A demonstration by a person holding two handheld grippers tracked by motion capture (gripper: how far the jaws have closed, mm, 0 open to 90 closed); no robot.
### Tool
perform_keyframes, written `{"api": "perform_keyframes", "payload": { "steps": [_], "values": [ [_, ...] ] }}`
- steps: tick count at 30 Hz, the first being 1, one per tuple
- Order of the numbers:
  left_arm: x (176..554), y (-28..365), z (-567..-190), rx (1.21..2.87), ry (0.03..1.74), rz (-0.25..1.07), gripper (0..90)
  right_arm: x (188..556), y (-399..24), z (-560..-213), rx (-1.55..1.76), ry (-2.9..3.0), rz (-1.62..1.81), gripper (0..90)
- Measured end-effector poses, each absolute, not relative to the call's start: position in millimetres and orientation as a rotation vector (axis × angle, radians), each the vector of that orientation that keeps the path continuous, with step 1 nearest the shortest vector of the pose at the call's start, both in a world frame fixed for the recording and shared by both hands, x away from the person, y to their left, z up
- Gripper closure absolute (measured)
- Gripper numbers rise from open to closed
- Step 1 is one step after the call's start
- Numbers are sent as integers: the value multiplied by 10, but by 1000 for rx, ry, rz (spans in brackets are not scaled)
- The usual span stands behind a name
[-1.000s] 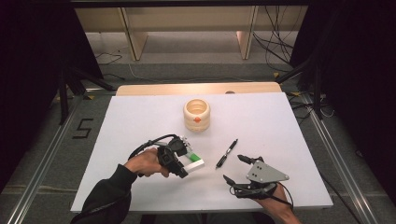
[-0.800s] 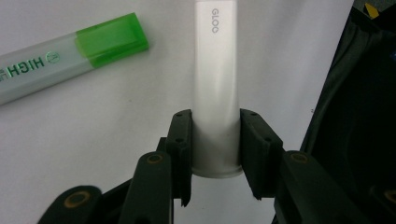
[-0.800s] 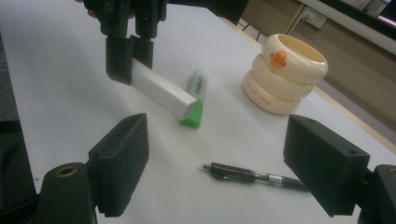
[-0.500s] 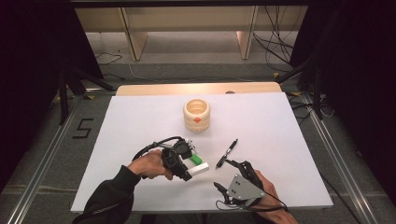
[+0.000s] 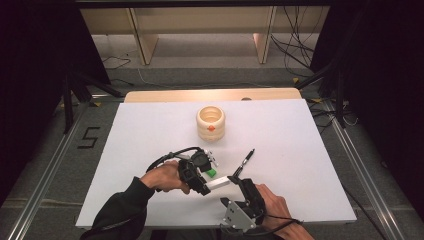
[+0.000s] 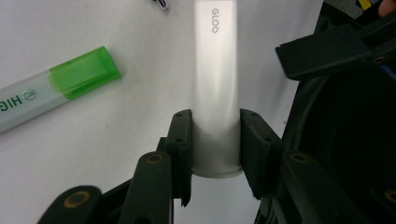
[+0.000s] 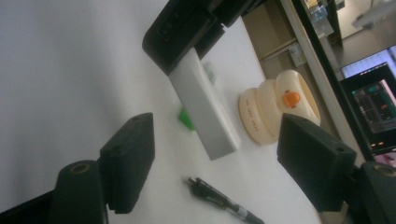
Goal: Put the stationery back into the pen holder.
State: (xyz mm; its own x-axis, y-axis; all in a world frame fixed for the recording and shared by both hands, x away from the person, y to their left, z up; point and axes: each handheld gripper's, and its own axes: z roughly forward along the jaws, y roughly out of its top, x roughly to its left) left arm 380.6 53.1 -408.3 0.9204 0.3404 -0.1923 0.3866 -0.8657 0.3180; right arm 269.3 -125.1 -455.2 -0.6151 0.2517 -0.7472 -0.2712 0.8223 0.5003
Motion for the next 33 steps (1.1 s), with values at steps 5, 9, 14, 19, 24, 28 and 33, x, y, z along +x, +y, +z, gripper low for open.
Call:
{"api": "perform_keyframes", "payload": {
  "steps": [5,9,14,19,24,28,33],
  "values": [
    [3813,526,-4080,2734,534,-186,664,2676,-1127,-4622,-117,2075,631,328],
    [3805,510,-4080,2736,529,-197,664,2676,-1082,-4652,-154,2065,596,349],
    [3791,483,-4094,2746,528,-210,664,2674,-1014,-4708,-198,2043,543,399],
    [3792,484,-4085,2745,524,-221,664,2677,-977,-4743,-205,2029,519,445],
    [3787,472,-4090,2747,528,-229,664,2682,-950,-4773,-258,2009,485,491],
    [3782,469,-4083,2746,527,-234,664,2669,-932,-4789,-280,1990,464,524],
    [3780,463,-4079,2758,512,-240,664,2676,-909,-4809,-309,1972,438,562]
  ]
}}
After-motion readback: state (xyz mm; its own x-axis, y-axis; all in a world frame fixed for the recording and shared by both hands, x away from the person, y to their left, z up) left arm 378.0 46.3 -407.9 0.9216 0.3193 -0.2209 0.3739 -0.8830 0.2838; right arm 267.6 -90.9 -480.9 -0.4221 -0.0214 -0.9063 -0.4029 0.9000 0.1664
